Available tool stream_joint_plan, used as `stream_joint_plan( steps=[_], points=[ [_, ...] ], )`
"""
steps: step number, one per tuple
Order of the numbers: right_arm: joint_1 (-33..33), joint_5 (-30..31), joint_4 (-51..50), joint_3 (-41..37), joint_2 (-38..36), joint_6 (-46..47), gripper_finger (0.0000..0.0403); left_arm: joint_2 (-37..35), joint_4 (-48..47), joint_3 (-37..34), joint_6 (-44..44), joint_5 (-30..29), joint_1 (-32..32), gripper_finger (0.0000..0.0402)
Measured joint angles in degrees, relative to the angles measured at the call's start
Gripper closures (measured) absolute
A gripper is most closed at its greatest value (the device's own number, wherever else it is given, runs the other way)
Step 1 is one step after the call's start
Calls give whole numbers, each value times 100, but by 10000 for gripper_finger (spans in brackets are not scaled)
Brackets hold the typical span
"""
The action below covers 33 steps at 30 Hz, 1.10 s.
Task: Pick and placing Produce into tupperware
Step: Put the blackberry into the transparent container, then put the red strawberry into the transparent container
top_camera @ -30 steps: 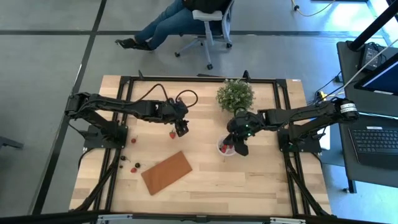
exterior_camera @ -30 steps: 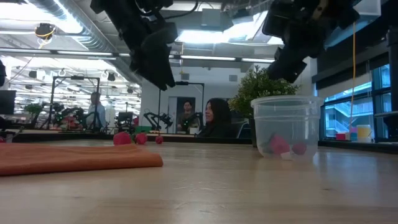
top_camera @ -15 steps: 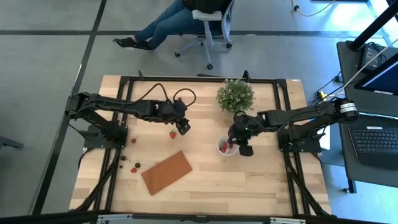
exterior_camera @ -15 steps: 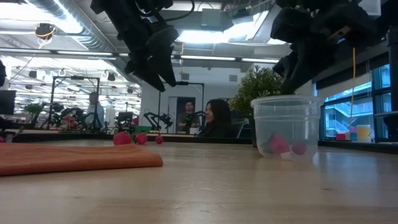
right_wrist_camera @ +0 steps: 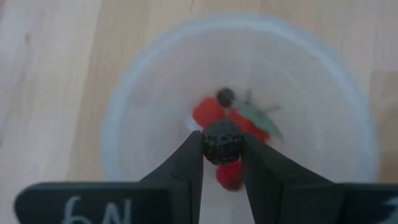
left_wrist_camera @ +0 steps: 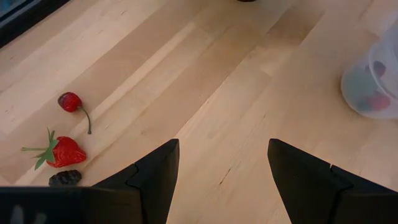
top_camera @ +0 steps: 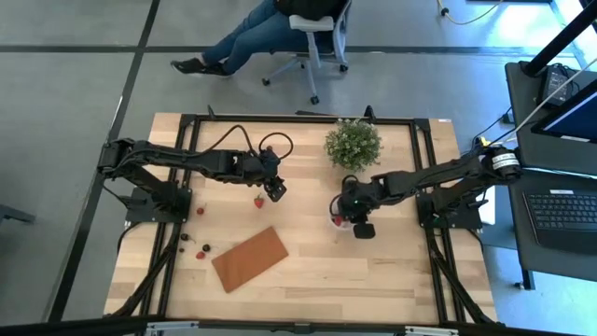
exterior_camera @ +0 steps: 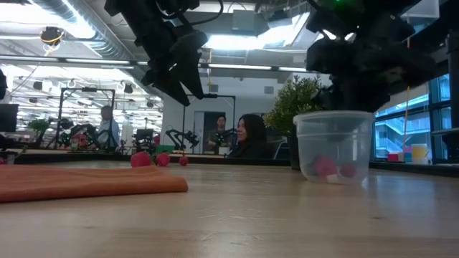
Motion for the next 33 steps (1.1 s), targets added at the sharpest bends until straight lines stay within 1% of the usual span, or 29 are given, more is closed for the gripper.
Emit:
stream_joint_plan(
  steps=[3,9,15,18,21,25,26,30,33],
  points=[
    [15,-2,2,-2,36,8,306,0,-1,0,0,1,-2,164],
    [15,-6,19,-2,16,35,270,0,0,0,0,1,-2,164],
    [15,-17,21,-2,16,26,246,0,-2,0,0,-1,-2,164],
    [15,-17,2,5,16,22,225,0,-2,0,3,3,-2,164],
    [15,-10,-249,214,16,38,197,0,-4,0,76,156,-2,164],
    [-16,61,-883,902,16,48,170,0,-88,0,126,495,-2,164],
    [-30,112,-1062,1100,16,61,166,0,-187,0,-80,537,-2,164],
    [-139,205,-1583,1862,3,173,161,0,-986,0,-1555,572,-2,164],
    [-250,210,-1820,2181,-99,47,161,0,-1652,-2,-2225,588,-104,164]
  ],
)
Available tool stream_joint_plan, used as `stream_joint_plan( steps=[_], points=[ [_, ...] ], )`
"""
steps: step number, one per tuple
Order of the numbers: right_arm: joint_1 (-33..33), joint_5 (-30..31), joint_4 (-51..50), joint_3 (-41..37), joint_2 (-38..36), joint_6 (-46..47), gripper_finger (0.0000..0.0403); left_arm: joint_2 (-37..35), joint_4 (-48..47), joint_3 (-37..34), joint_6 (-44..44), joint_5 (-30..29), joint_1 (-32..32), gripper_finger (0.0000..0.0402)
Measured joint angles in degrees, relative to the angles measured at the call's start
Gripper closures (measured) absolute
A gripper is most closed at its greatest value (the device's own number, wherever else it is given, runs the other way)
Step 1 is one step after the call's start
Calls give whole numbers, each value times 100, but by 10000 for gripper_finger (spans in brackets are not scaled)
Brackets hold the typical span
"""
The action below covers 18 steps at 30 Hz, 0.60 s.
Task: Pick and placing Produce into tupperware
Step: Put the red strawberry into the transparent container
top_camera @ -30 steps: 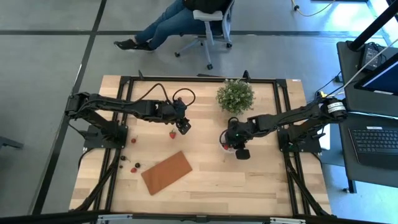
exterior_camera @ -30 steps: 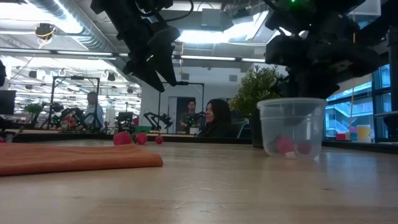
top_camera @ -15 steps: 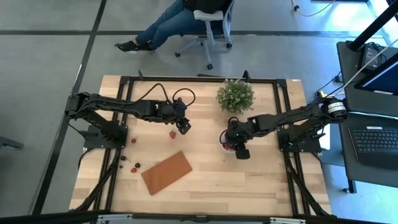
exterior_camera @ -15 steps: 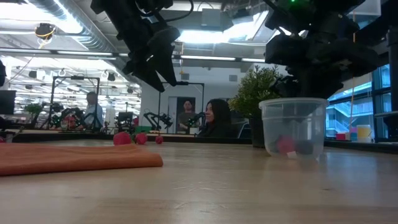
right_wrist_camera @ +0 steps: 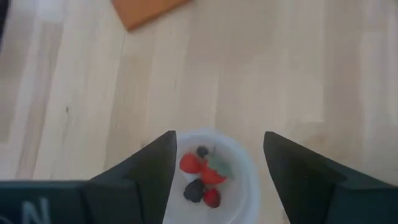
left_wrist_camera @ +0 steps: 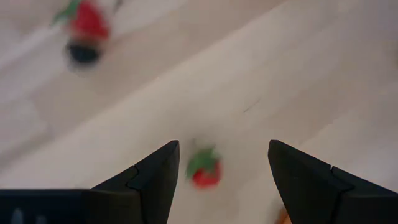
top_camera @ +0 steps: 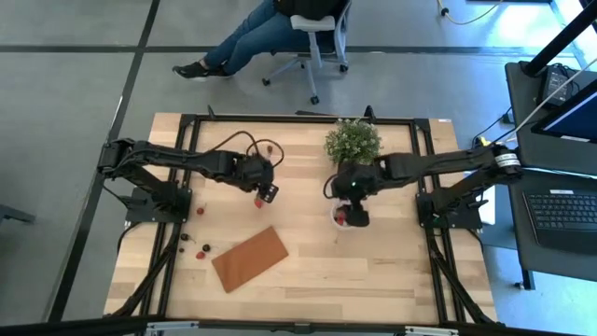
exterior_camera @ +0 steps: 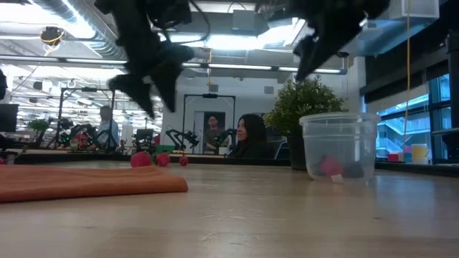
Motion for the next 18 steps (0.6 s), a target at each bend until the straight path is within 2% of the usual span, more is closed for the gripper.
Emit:
stream_joint_plan(
  steps=[6,11,18],
  points=[
    [-413,0,-59,-7,-643,-91,161,0,-162,-31,-787,-134,-311,164],
    [-709,0,-50,-32,-1125,-30,160,1,-160,-33,-1739,-20,-366,164],
    [-809,-4,-47,-36,-1319,-26,160,574,-61,-39,-2004,-22,-377,164]
  ],
)
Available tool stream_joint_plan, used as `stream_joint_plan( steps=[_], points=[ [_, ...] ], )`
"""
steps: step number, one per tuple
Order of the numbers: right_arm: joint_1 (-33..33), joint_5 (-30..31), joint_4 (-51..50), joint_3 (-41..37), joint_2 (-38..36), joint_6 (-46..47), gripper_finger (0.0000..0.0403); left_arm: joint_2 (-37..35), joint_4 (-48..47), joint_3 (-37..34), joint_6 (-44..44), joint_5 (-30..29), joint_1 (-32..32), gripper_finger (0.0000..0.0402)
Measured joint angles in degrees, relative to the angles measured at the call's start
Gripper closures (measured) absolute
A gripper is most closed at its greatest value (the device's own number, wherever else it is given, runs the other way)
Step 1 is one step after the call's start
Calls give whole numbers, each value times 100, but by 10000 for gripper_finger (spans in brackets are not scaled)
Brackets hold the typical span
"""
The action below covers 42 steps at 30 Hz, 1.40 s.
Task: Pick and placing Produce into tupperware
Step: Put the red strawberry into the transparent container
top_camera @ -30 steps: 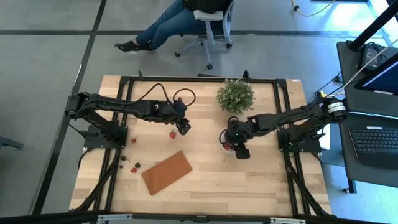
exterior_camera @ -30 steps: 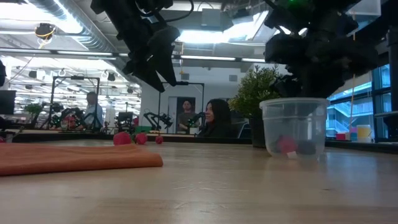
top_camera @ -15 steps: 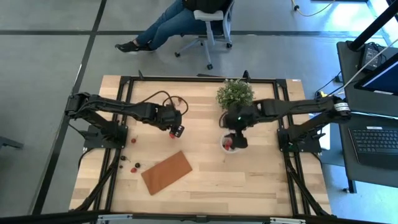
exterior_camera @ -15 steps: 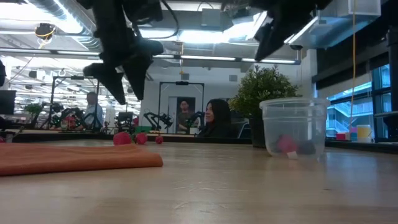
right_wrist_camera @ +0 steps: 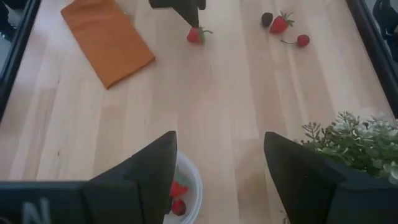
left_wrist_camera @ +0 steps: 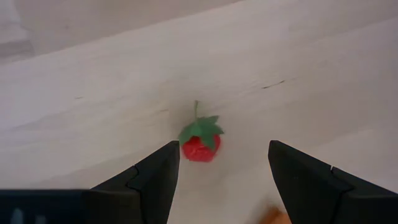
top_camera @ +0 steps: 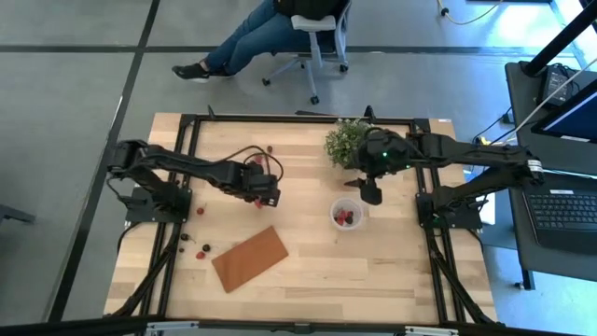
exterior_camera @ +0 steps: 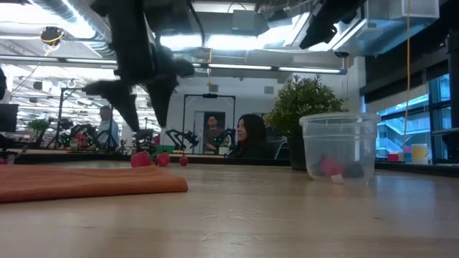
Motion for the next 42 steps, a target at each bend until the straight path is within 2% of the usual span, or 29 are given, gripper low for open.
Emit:
stream_joint_plan(
  steps=[18,24,31,36,42],
  points=[
    [0,-11,-59,-319,-2,-98,160,1074,307,2,-128,385,136,164],
    [0,-15,-57,-439,-2,-63,160,1162,396,2,-118,430,140,166],
    [0,-15,-62,-440,-2,-63,160,1162,355,2,-83,605,144,213],
    [0,-15,-63,-439,-2,-63,160,1162,351,2,-69,334,155,254],
    [0,-15,-66,-439,-2,-63,160,1160,362,2,301,243,168,269]
  ],
)
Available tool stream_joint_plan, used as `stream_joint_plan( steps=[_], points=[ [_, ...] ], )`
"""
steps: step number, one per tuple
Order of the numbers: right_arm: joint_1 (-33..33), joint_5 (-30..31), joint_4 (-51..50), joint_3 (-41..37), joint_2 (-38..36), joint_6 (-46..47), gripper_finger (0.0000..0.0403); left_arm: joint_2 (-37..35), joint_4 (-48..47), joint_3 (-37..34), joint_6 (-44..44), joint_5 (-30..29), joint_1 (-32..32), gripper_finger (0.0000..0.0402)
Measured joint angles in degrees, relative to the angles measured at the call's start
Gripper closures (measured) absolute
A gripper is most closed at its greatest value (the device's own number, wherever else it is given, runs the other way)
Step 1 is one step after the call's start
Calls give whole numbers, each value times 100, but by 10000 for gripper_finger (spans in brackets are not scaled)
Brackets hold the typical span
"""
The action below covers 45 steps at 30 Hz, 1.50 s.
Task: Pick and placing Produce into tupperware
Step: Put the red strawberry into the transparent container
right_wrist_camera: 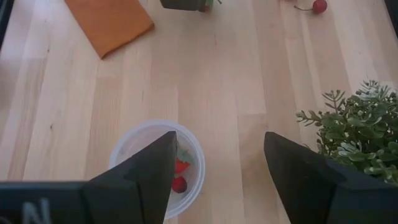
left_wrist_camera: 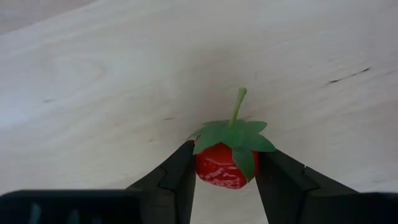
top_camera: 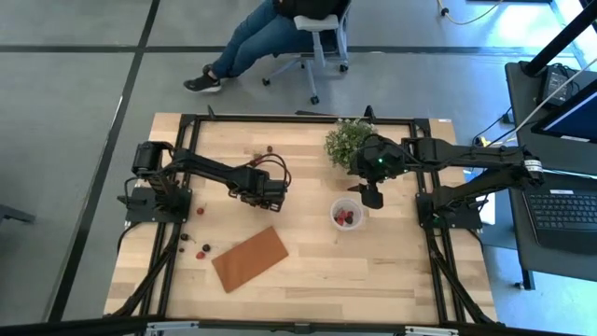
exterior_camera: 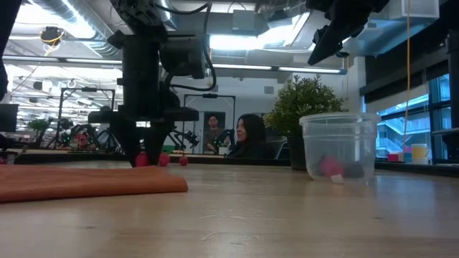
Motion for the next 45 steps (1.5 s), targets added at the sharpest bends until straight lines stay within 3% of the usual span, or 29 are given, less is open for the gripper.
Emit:
stream_joint_plan(
  steps=[8,14,20,26,31,38,45],
  points=[
    [0,-17,-36,0,0,210,160,-97,232,0,651,-47,-20,268],
    [-27,-79,-94,0,2,1787,166,-570,746,329,1657,189,-20,264],
    [-35,-248,198,0,1,2607,168,-1118,1841,787,3942,40,-42,266],
    [-35,-552,1119,0,2,3042,168,-1155,2690,1230,6041,-485,-103,264],
    [-35,-558,1896,0,2,3239,168,-1024,2962,1413,7139,-1042,-126,258],
    [-72,-84,2258,0,56,3226,168,-1022,3549,1419,7848,-1198,-122,261],
    [-70,96,2335,2,94,2691,168,-1023,3606,1419,7895,-1198,-103,258]
  ],
)
